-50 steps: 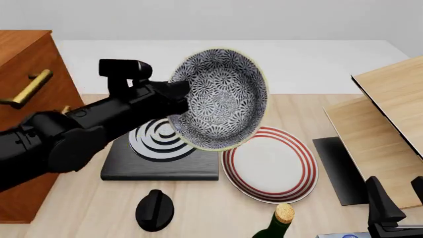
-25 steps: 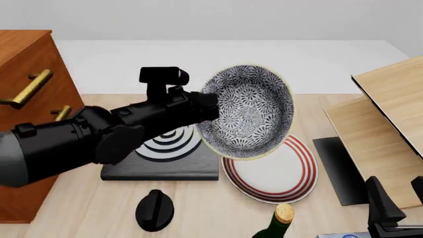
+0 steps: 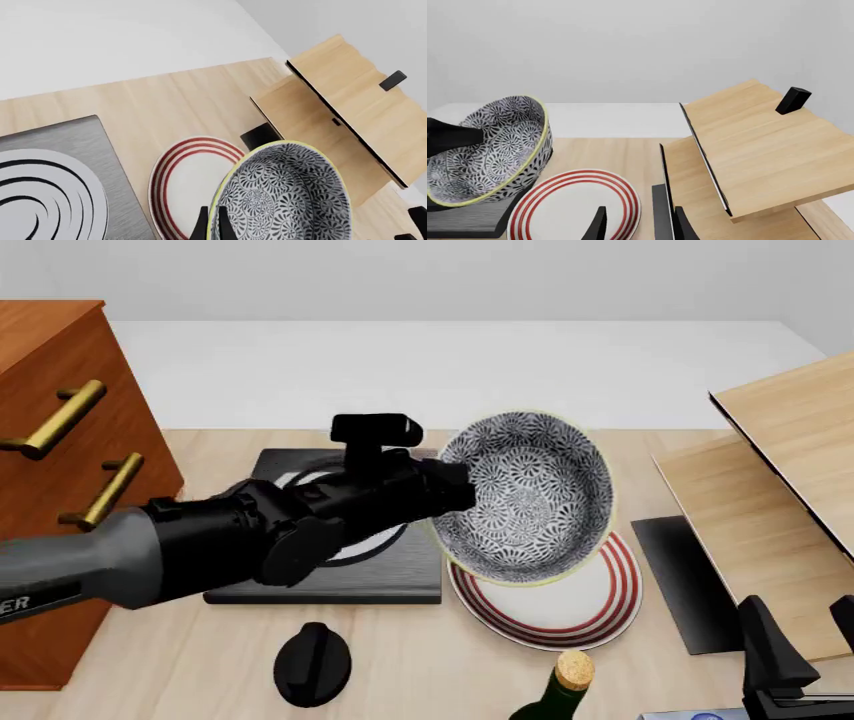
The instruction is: Pick up the akita bowl and put it on the plate.
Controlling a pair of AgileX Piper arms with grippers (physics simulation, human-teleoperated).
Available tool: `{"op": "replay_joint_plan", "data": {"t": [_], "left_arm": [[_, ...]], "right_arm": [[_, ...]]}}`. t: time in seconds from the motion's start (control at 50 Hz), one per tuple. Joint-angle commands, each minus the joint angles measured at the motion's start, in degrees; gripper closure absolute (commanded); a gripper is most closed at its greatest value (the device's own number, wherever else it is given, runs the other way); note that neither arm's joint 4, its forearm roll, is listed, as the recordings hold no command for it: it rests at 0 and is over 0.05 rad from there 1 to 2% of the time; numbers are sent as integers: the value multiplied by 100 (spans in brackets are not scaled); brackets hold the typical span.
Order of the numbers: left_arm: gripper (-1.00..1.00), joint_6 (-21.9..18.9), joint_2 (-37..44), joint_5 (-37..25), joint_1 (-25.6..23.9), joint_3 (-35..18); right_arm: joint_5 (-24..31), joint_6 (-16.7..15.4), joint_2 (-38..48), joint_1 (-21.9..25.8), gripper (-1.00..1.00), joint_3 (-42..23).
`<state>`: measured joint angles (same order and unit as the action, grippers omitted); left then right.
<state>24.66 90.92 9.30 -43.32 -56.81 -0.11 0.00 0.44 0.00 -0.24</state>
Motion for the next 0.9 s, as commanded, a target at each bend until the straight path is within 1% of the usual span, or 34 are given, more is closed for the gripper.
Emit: {"op": "replay_joint_plan", "data": {"t": [0.02,0.28,0.6,0.78,0.9], "left_arm": [[100,40,295,121,-56,-103],[100,-18,721,237,-64,-212],[100,-185,953,-83,-166,-515],[100,-373,1132,-363,-223,-717],[100,-456,1194,-524,-158,-871]], "right_arm": [[0,0,1,0,-100,0],[0,-1,-1,0,-100,0],[0,-1,-1,0,-100,0],[0,1,0,0,-100,0],[0,-1,-1,1,-100,0]]}}
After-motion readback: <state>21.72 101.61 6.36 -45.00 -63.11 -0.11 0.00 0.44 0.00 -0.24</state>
